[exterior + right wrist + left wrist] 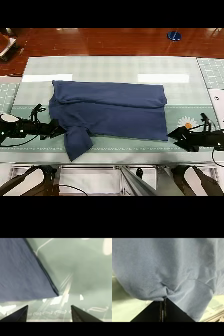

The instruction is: Fold the shirts.

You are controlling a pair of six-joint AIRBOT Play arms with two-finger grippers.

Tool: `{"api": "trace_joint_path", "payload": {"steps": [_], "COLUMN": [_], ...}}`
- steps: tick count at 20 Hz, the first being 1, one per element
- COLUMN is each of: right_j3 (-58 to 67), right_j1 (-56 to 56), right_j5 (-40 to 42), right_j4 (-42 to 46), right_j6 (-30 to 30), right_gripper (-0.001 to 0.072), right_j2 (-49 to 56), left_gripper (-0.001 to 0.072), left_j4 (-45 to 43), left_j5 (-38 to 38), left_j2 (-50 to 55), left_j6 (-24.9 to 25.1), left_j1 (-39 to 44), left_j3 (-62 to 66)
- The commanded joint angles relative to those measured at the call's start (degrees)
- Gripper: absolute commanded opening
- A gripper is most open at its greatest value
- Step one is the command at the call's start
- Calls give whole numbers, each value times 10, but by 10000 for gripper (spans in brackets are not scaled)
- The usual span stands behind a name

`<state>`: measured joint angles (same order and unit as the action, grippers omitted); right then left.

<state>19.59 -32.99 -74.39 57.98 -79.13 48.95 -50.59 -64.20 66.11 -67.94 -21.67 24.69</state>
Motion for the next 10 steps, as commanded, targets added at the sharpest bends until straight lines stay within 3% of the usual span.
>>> {"api": "trace_joint_path", "payload": {"steps": [1, 5, 6, 7, 8, 10], "right_j3": [-2, 36, 54, 74, 96, 157], "right_j1": [47, 128, 144, 156, 166, 171], "right_j5": [53, 115, 116, 114, 106, 57], "right_j4": [-53, -115, -128, -138, -146, -138], "right_j6": [23, 53, 64, 70, 92, 107], "right_gripper": [613, 611, 513, 320, 37, 30], "right_j2": [79, 176, 194, 203, 205, 205], "left_gripper": [26, 26, 26, 26, 26, 26], "left_j4": [1, 1, 1, 1, 3, 23], "left_j5": [-5, -5, -5, -6, -17, -67], "left_j2": [0, 0, 0, -1, -2, -5], "left_j6": [0, 0, 0, 0, 1, 42], "left_j1": [0, 0, 0, 0, -1, -7], "left_j3": [1, 1, 1, 2, 10, 55]}}
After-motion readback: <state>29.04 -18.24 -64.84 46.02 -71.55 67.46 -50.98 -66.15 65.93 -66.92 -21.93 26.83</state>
